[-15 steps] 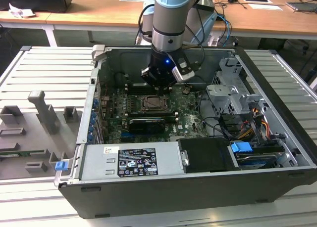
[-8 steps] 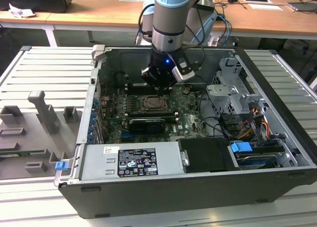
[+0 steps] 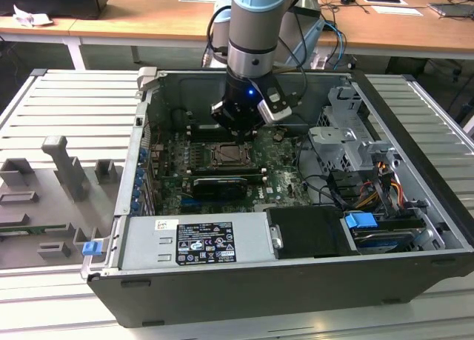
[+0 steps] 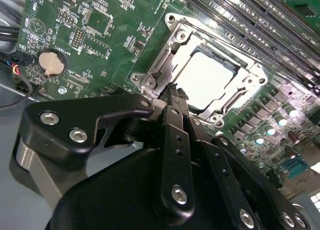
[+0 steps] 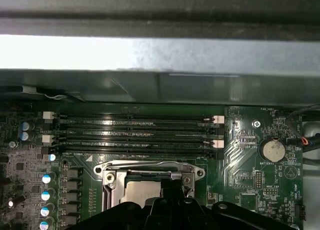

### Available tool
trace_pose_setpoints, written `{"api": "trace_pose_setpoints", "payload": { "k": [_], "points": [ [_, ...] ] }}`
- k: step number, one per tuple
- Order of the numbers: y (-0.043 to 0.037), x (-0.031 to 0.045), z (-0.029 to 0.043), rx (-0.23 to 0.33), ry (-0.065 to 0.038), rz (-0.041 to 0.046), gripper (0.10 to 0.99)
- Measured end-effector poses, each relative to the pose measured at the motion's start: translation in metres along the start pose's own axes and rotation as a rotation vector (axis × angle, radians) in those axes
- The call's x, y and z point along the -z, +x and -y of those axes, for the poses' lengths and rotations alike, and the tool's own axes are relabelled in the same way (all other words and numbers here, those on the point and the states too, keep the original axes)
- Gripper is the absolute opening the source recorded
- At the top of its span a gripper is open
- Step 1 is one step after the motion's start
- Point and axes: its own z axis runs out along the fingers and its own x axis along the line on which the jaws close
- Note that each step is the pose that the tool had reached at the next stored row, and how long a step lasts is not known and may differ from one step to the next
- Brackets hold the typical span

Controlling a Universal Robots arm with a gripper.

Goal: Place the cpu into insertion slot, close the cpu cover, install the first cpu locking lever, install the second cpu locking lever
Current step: 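Install the second cpu locking lever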

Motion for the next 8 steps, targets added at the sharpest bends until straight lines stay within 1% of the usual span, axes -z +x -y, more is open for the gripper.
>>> {"api": "trace_pose_setpoints", "payload": {
  "k": [3, 8],
  "points": [
    [0.0000, 0.0010, 0.0003, 0.000, 0.000, -0.0001, 0.106],
    [0.0001, 0.0101, -0.0003, 0.000, 0.000, 0.0000, 0.106]
  ]
}}
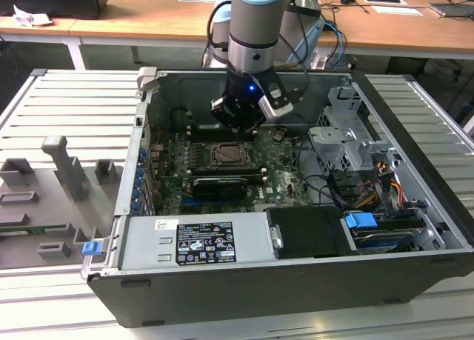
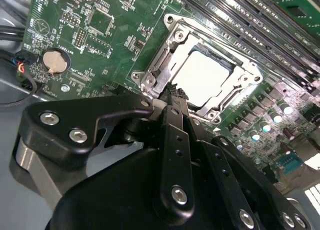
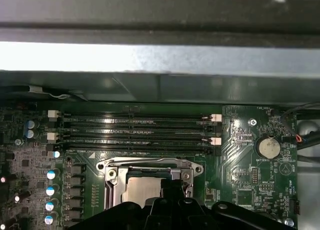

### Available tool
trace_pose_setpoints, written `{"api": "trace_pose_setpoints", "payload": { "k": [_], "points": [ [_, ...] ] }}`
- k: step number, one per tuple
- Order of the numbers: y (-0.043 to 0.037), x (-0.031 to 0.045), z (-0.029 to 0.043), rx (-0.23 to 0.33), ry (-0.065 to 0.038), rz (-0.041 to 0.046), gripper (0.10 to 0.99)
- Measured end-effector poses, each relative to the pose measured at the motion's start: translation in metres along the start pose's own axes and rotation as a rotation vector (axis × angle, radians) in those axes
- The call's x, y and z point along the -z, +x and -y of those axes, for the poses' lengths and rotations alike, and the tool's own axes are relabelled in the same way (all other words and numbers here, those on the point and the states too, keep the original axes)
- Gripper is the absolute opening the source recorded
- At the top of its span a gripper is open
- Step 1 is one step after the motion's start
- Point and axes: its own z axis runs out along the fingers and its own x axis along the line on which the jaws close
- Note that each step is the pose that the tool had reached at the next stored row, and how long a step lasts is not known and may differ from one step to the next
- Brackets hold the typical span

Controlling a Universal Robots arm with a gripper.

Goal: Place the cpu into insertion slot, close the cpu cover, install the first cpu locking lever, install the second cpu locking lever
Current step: 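Install the second cpu locking lever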

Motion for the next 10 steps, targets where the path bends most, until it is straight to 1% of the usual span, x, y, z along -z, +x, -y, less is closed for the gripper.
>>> {"api": "trace_pose_setpoints", "payload": {
  "k": [2, 10],
  "points": [
    [-0.0001, 0.0014, 0.0005, 0.000, 0.000, 0.0000, 0.106],
    [0.0001, 0.0018, 0.0069, 0.000, 0.000, 0.0000, 0.106]
  ]
}}
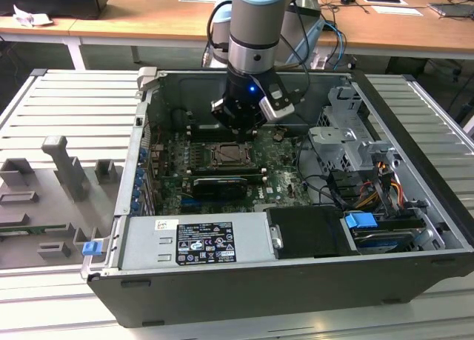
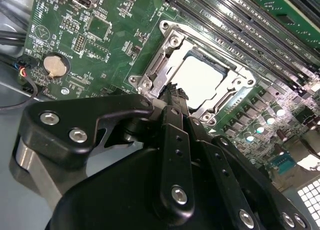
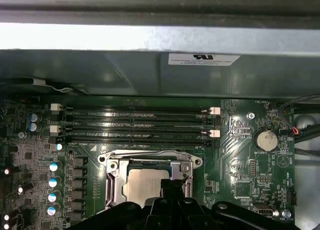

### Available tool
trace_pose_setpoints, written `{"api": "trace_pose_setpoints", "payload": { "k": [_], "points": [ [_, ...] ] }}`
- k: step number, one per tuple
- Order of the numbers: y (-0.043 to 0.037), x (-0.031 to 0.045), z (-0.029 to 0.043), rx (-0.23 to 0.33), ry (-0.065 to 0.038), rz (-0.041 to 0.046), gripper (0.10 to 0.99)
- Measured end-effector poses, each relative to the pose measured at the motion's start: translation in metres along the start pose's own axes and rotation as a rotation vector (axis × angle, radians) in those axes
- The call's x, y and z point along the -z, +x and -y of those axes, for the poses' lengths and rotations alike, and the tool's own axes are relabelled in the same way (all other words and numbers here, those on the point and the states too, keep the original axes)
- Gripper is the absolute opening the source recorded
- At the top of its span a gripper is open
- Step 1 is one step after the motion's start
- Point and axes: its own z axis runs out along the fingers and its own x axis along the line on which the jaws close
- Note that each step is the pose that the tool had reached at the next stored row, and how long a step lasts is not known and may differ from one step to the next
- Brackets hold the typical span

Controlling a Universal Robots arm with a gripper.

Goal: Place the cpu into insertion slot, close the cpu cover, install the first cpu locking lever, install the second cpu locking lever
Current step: 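Install the second cpu locking lever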

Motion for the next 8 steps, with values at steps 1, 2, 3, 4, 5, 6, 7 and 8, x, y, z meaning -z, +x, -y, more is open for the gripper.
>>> {"api": "trace_pose_setpoints", "payload": {
  "k": [1, 2, 3, 4, 5, 6, 7, 8],
  "points": [
    [0.0001, 0.0001, 0.0010, 0.000, 0.000, 0.0000, 0.106],
    [0.0001, 0.0001, 0.0016, 0.000, 0.000, 0.0000, 0.106],
    [0.0001, 0.0001, 0.0020, 0.000, 0.000, 0.0000, 0.106],
    [0.0001, 0.0001, 0.0024, 0.000, 0.000, 0.0000, 0.106],
    [0.0001, 0.0002, 0.0029, 0.000, 0.000, 0.0000, 0.106],
    [0.0001, 0.0002, 0.0032, 0.000, 0.000, 0.0000, 0.106],
    [0.0001, 0.0002, 0.0042, 0.000, 0.000, 0.0000, 0.106],
    [0.0001, 0.0002, 0.0046, 0.000, 0.000, 0.0000, 0.106]
  ]
}}
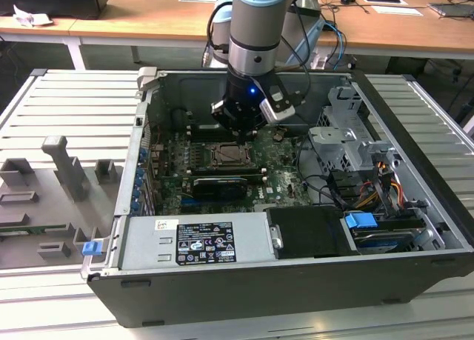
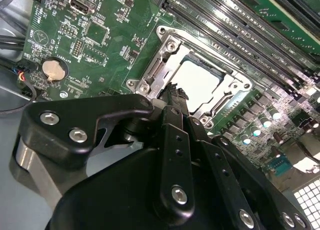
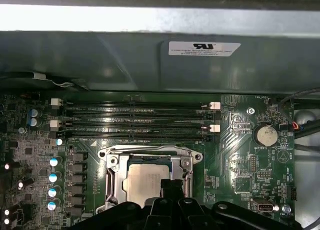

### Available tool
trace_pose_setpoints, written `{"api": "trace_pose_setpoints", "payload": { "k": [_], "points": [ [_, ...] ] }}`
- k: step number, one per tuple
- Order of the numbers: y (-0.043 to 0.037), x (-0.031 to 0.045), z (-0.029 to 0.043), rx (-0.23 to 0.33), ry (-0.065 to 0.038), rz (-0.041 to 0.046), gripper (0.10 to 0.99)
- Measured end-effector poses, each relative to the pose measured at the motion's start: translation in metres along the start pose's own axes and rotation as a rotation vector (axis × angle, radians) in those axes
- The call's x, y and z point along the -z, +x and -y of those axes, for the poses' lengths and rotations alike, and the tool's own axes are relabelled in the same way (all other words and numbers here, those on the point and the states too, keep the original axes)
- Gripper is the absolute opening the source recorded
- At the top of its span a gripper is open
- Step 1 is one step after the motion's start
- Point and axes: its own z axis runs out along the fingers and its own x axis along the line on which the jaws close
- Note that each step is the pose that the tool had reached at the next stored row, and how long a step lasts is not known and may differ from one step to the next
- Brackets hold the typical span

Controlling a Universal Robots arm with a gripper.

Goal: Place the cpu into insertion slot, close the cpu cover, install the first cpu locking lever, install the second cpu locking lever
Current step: 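Install the second cpu locking lever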

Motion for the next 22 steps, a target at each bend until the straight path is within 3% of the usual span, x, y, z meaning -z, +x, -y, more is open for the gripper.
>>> {"api": "trace_pose_setpoints", "payload": {
  "k": [8, 17, 22],
  "points": [
    [-0.0001, 0.0006, 0.0007, 0.000, 0.004, -0.0002, 0.106],
    [0.0000, 0.0087, 0.0001, 0.000, 0.008, 0.0000, 0.106],
    [0.0002, 0.0092, 0.0061, 0.000, 0.008, -0.0002, 0.106]
  ]
}}
